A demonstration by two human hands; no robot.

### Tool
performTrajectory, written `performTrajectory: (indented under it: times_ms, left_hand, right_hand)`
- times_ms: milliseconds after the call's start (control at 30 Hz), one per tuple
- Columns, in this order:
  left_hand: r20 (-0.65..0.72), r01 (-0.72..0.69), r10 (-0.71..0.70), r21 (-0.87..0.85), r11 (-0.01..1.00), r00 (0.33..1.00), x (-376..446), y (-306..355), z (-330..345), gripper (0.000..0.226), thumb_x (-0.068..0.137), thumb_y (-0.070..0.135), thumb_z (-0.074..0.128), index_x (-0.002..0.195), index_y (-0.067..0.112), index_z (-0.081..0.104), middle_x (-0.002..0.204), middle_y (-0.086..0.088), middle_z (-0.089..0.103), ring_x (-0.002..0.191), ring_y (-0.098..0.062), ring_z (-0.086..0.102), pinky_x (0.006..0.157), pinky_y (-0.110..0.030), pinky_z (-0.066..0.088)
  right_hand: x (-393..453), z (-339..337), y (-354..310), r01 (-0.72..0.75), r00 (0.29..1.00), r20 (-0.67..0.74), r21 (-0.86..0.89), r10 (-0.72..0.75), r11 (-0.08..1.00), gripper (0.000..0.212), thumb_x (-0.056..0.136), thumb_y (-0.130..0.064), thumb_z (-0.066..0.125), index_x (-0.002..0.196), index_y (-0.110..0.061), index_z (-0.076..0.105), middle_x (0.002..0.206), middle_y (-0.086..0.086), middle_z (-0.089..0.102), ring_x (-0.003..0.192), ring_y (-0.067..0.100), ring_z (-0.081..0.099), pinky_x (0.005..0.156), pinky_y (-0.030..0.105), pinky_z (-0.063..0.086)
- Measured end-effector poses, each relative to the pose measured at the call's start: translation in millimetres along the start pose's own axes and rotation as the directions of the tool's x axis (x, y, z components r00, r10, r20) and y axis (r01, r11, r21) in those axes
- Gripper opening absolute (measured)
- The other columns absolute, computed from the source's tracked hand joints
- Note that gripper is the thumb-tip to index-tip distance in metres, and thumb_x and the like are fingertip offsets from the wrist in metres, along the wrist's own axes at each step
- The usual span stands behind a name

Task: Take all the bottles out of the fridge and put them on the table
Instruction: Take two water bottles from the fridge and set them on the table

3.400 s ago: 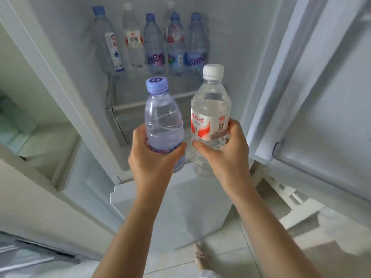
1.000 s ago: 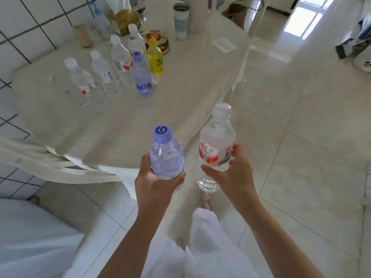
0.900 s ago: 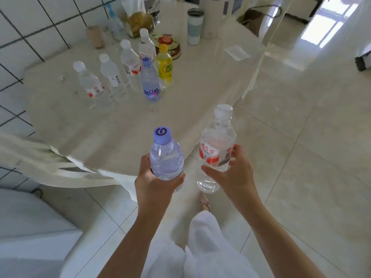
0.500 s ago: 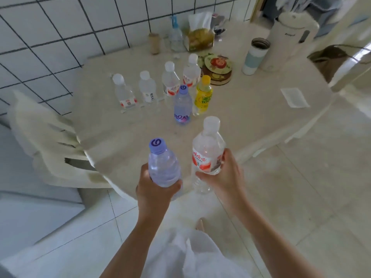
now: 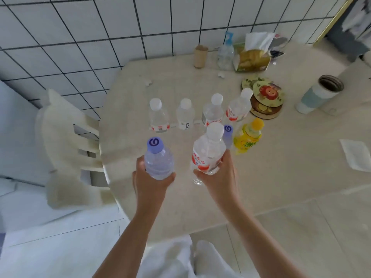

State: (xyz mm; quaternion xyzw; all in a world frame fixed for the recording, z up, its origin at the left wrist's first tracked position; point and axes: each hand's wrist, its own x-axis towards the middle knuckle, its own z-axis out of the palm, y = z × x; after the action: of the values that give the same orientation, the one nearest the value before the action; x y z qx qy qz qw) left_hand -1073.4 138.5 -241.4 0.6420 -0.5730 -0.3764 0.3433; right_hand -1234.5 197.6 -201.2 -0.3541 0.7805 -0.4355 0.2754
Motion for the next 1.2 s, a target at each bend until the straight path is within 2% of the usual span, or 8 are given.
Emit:
performTrajectory:
  times_ms: [67, 200, 400, 600, 767, 933, 1067, 1200]
  left_hand:
    - [-0.036, 0.002, -0.001, 0.02, 1.0, 0.999, 20.8, -2.2, 8.2, 0.065, 0.051, 0.024, 0.09, 0.102, 0.014, 0.051, 0.081, 0.008, 0.06, 0.079, -0.024, 0.061, 0.068, -0.03, 0.047]
    - [-0.074, -0.012, 0.016, 0.053, 0.999, 0.997, 48.3, -4.1, 27.0, 0.075, 0.053, 0.022, 0.092, 0.114, 0.018, 0.05, 0.095, 0.004, 0.063, 0.087, -0.023, 0.061, 0.081, -0.035, 0.05]
    - [-0.086, 0.047, -0.041, 0.068, 0.997, 0.995, 75.7, -18.3, 51.0, 0.073, 0.056, 0.025, 0.091, 0.116, 0.023, 0.049, 0.101, 0.002, 0.067, 0.091, -0.023, 0.063, 0.083, -0.04, 0.052]
    - [-0.097, 0.083, -0.077, 0.065, 0.994, 0.992, 86.3, -27.1, 68.1, 0.069, 0.056, 0.026, 0.09, 0.113, 0.025, 0.05, 0.101, 0.006, 0.065, 0.092, -0.021, 0.062, 0.079, -0.034, 0.051]
    - [-0.071, 0.034, -0.026, 0.103, 0.994, 0.997, 83.7, -27.2, 73.8, 0.058, 0.061, 0.024, 0.089, 0.1, 0.036, 0.048, 0.09, 0.02, 0.058, 0.084, -0.011, 0.059, 0.072, -0.014, 0.042]
    - [-0.015, -0.012, 0.014, 0.116, 0.993, 1.0, 83.9, -32.9, 74.5, 0.045, 0.068, 0.034, 0.083, 0.1, 0.033, 0.053, 0.09, 0.013, 0.063, 0.082, -0.009, 0.061, 0.074, -0.027, 0.054]
    - [-0.01, -0.039, 0.041, 0.132, 0.99, 0.999, 84.3, -32.6, 73.9, 0.053, 0.067, 0.032, 0.085, 0.102, 0.041, 0.047, 0.091, 0.02, 0.058, 0.084, -0.003, 0.059, 0.076, -0.014, 0.048]
    - [0.046, -0.03, 0.025, 0.123, 0.992, 0.999, 84.2, -36.2, 71.7, 0.046, 0.071, 0.043, 0.076, 0.108, 0.03, 0.053, 0.097, 0.014, 0.062, 0.087, -0.006, 0.06, 0.079, -0.014, 0.05]
  right_hand:
    - [20.1, 18.6, -0.4, 0.003, 1.0, -0.008, 0.038, -0.002, 0.999, 0.067, 0.058, -0.011, 0.085, 0.11, -0.027, 0.045, 0.093, -0.018, 0.056, 0.091, 0.015, 0.059, 0.075, 0.024, 0.048]
    - [48.2, 46.0, 2.7, 0.012, 0.999, -0.03, 0.064, -0.01, 0.998, 0.065, 0.061, -0.01, 0.085, 0.105, -0.028, 0.04, 0.092, -0.019, 0.052, 0.086, 0.012, 0.055, 0.066, 0.006, 0.041]
    - [79.8, 78.6, 18.1, -0.008, 0.999, -0.039, 0.038, 0.009, 0.999, 0.067, 0.065, -0.01, 0.084, 0.118, -0.012, 0.044, 0.102, -0.006, 0.052, 0.09, 0.013, 0.05, 0.067, -0.002, 0.033]
    - [98.0, 90.7, 36.9, -0.029, 0.999, -0.036, 0.037, 0.03, 0.999, 0.067, 0.064, -0.009, 0.085, 0.119, -0.009, 0.046, 0.103, -0.003, 0.053, 0.093, 0.014, 0.052, 0.074, 0.009, 0.033]
    - [101.0, 95.0, 40.9, -0.017, 0.999, -0.035, 0.056, 0.019, 0.998, 0.069, 0.064, -0.016, 0.086, 0.12, -0.009, 0.046, 0.107, -0.003, 0.054, 0.095, 0.009, 0.05, 0.078, -0.001, 0.033]
    - [97.5, 96.2, 45.6, -0.025, 1.0, 0.007, 0.067, 0.025, 0.997, 0.07, 0.064, -0.019, 0.086, 0.121, -0.016, 0.046, 0.109, -0.004, 0.056, 0.098, 0.012, 0.053, 0.079, 0.001, 0.035]
    - [98.0, 94.0, 43.3, -0.009, 1.0, 0.011, 0.093, 0.008, 0.996, 0.071, 0.064, -0.017, 0.087, 0.117, -0.028, 0.04, 0.105, -0.015, 0.052, 0.096, 0.003, 0.05, 0.079, -0.002, 0.034]
    - [96.3, 92.7, 46.1, -0.015, 0.999, 0.053, 0.085, 0.011, 0.996, 0.071, 0.066, -0.021, 0.087, 0.122, -0.021, 0.042, 0.112, -0.005, 0.054, 0.103, 0.009, 0.052, 0.082, 0.0, 0.035]
